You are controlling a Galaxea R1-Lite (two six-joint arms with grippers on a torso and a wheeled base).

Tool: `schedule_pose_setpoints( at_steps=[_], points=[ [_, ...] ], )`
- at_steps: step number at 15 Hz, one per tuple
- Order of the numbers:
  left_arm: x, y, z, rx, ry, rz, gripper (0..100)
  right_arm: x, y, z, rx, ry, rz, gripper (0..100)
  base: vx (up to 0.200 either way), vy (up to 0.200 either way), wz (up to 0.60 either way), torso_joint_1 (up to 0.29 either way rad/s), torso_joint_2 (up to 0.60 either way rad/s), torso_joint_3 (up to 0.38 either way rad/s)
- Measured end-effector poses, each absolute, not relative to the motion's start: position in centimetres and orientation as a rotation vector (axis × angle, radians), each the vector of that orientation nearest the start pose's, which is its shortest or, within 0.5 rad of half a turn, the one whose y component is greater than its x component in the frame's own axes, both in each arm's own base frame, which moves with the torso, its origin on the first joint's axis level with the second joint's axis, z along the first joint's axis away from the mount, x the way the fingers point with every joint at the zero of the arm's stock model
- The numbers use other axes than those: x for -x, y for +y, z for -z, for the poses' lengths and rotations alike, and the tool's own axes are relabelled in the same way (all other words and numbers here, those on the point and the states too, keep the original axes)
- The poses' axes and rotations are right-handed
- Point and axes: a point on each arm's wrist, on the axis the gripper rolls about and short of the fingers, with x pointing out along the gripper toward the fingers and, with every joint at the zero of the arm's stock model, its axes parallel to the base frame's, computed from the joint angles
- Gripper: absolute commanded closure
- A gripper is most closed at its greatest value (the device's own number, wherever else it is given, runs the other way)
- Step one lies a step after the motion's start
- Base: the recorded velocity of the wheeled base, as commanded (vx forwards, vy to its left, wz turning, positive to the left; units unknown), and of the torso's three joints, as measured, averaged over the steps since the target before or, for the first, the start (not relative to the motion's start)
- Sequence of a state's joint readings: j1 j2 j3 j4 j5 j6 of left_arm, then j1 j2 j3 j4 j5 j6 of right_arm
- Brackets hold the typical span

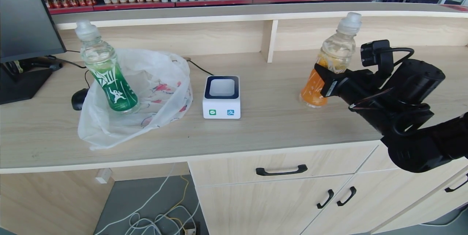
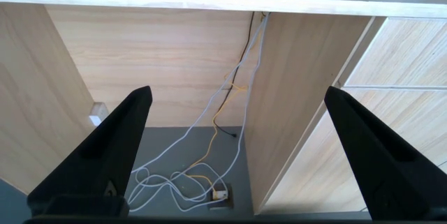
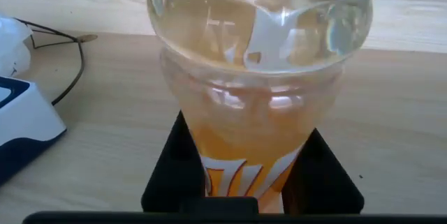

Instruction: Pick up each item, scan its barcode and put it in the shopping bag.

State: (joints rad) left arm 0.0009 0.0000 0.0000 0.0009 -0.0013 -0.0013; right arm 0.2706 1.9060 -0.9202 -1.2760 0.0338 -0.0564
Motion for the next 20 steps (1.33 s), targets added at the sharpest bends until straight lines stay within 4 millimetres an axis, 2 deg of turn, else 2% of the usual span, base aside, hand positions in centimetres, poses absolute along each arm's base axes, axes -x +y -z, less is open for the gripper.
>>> schedule_pose_setpoints(
  at_steps=[7,13,17,20],
  points=[
    [2.3,0.0,-7.5,0.001,0.001,0.000,0,-33.9,9.6,-21.8,0.018,-0.325,-0.296,100,0.000,0.000,0.00,0.000,0.00,0.000],
    [2.3,0.0,-7.5,0.001,0.001,0.000,0,-32.9,9.3,-23.3,0.010,-0.370,-0.294,100,0.000,0.000,0.00,0.000,0.00,0.000],
    [2.3,0.0,-7.5,0.001,0.002,0.001,0,-31.8,9.0,-24.8,0.005,-0.412,-0.292,100,0.000,0.000,0.00,0.000,0.00,0.000],
    [2.3,0.0,-7.5,0.001,0.002,0.001,0,-30.0,8.8,-25.8,0.000,-0.436,-0.296,100,0.000,0.000,0.00,0.000,0.00,0.000]
  ],
)
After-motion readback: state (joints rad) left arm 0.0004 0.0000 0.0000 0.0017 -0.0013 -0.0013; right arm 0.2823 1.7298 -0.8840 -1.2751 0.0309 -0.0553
